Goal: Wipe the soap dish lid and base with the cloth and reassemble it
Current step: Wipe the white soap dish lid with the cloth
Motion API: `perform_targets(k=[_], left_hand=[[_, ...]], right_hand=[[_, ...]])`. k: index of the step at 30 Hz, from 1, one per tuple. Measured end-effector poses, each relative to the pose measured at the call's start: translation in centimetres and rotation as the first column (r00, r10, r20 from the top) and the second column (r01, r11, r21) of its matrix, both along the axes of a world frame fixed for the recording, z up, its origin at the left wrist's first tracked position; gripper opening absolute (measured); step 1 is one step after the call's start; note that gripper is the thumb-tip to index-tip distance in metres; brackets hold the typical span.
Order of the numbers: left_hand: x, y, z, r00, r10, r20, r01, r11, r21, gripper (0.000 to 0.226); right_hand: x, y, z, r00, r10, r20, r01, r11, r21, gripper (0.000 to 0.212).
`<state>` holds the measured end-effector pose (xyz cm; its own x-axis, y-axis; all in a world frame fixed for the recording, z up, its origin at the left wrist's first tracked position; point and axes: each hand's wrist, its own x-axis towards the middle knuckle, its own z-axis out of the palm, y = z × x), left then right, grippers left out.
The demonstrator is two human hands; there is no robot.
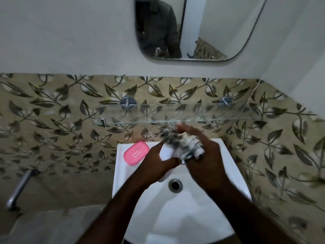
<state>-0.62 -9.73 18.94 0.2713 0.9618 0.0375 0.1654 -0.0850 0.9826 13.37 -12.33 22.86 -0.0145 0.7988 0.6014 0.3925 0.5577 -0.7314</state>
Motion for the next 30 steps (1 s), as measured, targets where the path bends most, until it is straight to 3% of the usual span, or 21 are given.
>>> perform_targets(k=[2,3,6,11,13,16,18,20,23,25,28,30], left_hand=[[-0.1,0.0,0.5,0.998,0.010,-0.064,-0.010,1.000,0.012,0.034],[-0.2,0.0,0.7,0.996,0.007,-0.088,-0.006,1.000,0.010,0.033],[-0.3,0.1,0.8,0.999,-0.006,-0.053,0.011,0.995,0.095,0.032],[0.6,-0.2,0.4,0.999,0.037,-0.007,-0.036,0.997,0.069,0.031],[0.5,-0.3,0.7,0.999,0.051,0.000,-0.051,0.995,0.083,0.034],[0.1,-0.2,1.6,0.999,0.039,-0.031,-0.036,0.995,0.095,0.041],[-0.1,-0.1,2.3,0.998,-0.003,-0.064,0.011,0.992,0.124,0.037],[-0.1,-0.2,2.5,0.996,-0.045,-0.072,0.058,0.981,0.184,0.029],[-0.1,-0.3,2.4,0.995,0.003,-0.098,0.021,0.971,0.238,0.040],[-0.4,0.0,2.3,0.989,-0.018,-0.145,0.053,0.969,0.241,0.051],[-0.9,0.2,2.1,0.985,0.003,-0.170,0.033,0.977,0.209,0.059],[-1.0,0.4,2.0,0.986,0.015,-0.164,0.020,0.978,0.206,0.054]], right_hand=[[-0.4,-0.1,-0.6,0.947,0.002,0.320,-0.066,0.979,0.191,0.034],[-0.3,-0.1,-1.1,0.920,0.012,0.391,-0.109,0.968,0.226,0.030],[0.7,0.3,-2.3,0.965,0.057,0.255,-0.090,0.989,0.117,0.035],[0.7,-0.1,-2.1,0.998,-0.062,0.005,0.062,0.982,-0.179,0.060],[0.5,0.0,-2.0,0.993,-0.119,-0.026,0.110,0.964,-0.244,0.060],[0.7,-0.5,-2.0,0.999,-0.042,0.022,0.047,0.959,-0.279,0.065],[0.4,-1.1,-1.6,0.994,0.043,0.104,-0.019,0.975,-0.222,0.061],[-0.1,-1.3,-1.3,0.966,0.107,0.237,-0.096,0.994,-0.056,0.053],[0.2,-0.4,-1.4,0.871,0.085,0.484,-0.180,0.971,0.155,0.041],[1.0,0.4,-1.6,0.911,0.112,0.398,-0.157,0.984,0.083,0.041],[1.4,0.8,-0.9,0.998,0.041,0.043,-0.034,0.986,-0.163,0.037],[0.8,0.6,-0.5,0.999,0.008,0.032,-0.002,0.982,-0.189,0.042]])
